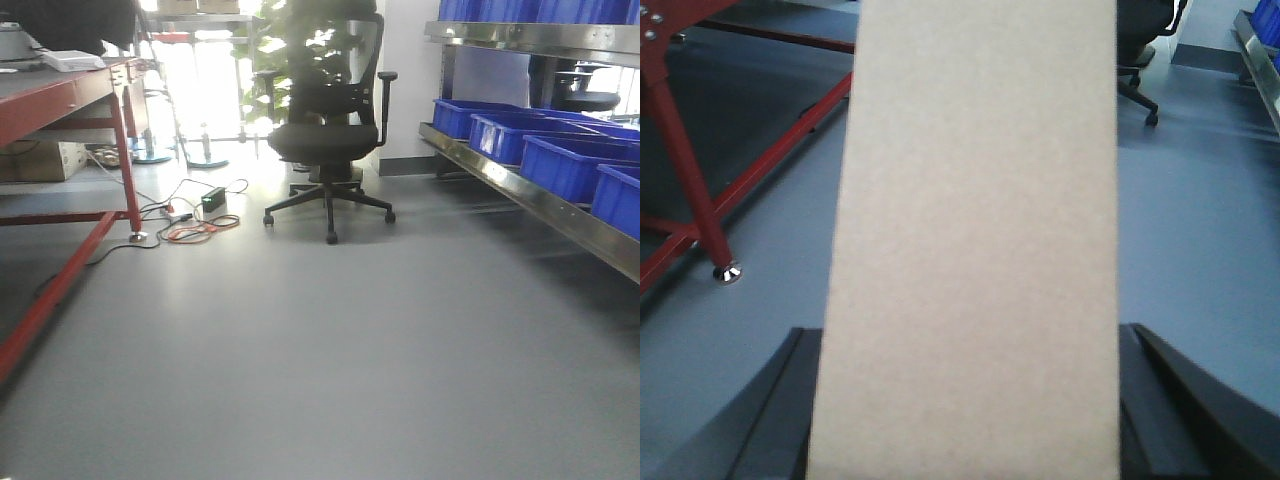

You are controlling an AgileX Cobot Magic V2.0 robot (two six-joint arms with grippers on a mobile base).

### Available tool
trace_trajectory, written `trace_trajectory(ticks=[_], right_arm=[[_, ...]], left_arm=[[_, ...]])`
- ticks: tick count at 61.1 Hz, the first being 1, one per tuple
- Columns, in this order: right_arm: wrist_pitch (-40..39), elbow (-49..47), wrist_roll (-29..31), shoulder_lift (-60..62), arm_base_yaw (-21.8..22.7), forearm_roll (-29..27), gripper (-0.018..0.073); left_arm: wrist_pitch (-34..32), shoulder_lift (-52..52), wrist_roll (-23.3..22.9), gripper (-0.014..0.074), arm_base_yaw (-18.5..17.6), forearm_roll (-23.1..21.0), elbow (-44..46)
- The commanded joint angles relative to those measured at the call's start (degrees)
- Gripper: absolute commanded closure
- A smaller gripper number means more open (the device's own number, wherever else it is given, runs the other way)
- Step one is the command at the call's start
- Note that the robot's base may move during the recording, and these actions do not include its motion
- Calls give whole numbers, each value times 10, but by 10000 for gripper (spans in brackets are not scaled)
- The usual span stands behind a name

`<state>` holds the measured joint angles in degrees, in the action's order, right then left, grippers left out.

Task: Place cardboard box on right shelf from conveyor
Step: 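Drive toward the steel shelf with blue bins, box held in right gripper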

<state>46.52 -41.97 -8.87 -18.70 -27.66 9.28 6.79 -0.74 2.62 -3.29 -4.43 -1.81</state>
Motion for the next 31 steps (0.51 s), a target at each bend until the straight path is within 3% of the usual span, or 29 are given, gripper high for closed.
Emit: trace_trajectory(ticks=[1, 31], right_arm=[[-56, -16, 5, -7, 4, 8, 419], [-57, -16, 5, -7, 4, 8, 419]], left_arm=[[-50, -8, 0, 712, -1, -3, -5], [-50, -8, 0, 713, -1, -3, -5]])
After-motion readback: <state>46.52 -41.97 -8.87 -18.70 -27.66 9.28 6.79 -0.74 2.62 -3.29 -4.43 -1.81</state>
